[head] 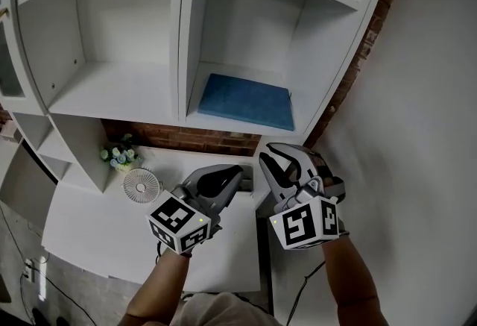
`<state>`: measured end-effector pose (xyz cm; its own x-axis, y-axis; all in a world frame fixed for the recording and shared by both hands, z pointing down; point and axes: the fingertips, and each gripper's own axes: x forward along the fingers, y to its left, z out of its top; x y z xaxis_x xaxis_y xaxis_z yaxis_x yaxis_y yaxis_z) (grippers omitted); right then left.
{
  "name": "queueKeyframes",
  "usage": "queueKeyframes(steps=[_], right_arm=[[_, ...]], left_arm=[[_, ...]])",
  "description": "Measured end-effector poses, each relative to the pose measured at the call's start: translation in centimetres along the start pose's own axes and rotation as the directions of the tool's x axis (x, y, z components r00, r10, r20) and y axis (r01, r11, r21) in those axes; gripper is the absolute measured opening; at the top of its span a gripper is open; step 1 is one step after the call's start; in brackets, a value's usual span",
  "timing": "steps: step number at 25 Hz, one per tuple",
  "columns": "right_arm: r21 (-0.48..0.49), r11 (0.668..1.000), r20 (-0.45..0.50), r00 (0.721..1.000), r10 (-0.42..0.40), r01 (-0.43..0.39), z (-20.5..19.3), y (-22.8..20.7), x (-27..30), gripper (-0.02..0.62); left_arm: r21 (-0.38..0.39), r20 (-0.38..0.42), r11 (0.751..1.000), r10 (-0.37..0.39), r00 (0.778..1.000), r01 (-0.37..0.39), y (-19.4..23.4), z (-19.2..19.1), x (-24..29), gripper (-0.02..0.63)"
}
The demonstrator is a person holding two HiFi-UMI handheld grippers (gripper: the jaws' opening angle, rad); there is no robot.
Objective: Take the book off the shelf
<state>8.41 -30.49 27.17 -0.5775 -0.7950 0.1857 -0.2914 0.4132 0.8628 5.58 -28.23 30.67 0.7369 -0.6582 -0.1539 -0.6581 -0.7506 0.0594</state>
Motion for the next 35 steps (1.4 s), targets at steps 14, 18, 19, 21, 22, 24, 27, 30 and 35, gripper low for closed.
queueKeyframes(steps=[14, 18, 19, 21, 22, 24, 27, 30, 35], right_arm=[[-0.228, 0.973, -0.126, 0.992, -0.004, -0.025, -2.0, -2.8, 3.2, 0.084], [-0.248, 0.968, -0.144, 0.990, -0.006, -0.031, -2.5, -2.8, 4.0, 0.084], [-0.254, 0.967, -0.148, 0.989, -0.005, -0.034, -2.6, -2.7, 4.2, 0.084], [-0.260, 0.965, -0.155, 0.988, -0.003, -0.038, -2.8, -2.6, 4.4, 0.083], [-0.262, 0.964, -0.157, 0.988, -0.003, -0.038, -2.9, -2.6, 4.4, 0.083], [-0.266, 0.963, -0.159, 0.987, -0.007, -0.036, -3.0, -2.7, 4.5, 0.083], [-0.277, 0.960, -0.163, 0.987, -0.012, -0.034, -3.2, -2.9, 4.7, 0.083], [-0.294, 0.955, -0.172, 0.985, -0.020, -0.032, -3.4, -3.2, 4.7, 0.083], [-0.327, 0.944, -0.195, 0.980, -0.026, -0.040, -3.9, -3.4, 4.8, 0.083]], left_arm=[[-0.044, 0.010, 0.999, -0.019, 1.000, 0.020, 1.3, -0.8, 0.9, 0.011], [-0.048, 0.013, 0.999, -0.020, 1.000, 0.021, 1.7, -0.9, 0.9, 0.011], [-0.049, 0.013, 0.999, -0.019, 1.000, 0.019, 1.8, -0.9, 0.9, 0.011], [-0.052, 0.014, 0.999, -0.015, 1.000, 0.016, 2.1, -0.9, 0.9, 0.011], [-0.053, 0.015, 0.998, -0.014, 1.000, 0.015, 2.2, -0.9, 1.0, 0.011], [-0.056, 0.017, 0.998, -0.014, 1.000, 0.015, 2.3, -1.0, 1.0, 0.011], [-0.057, 0.015, 0.998, -0.017, 1.000, 0.018, 2.3, -1.1, 1.1, 0.011], [-0.062, 0.015, 0.998, -0.014, 1.000, 0.015, 2.4, -1.2, 1.0, 0.011], [-0.065, 0.016, 0.998, -0.012, 1.000, 0.013, 2.7, -1.2, 1.0, 0.011]])
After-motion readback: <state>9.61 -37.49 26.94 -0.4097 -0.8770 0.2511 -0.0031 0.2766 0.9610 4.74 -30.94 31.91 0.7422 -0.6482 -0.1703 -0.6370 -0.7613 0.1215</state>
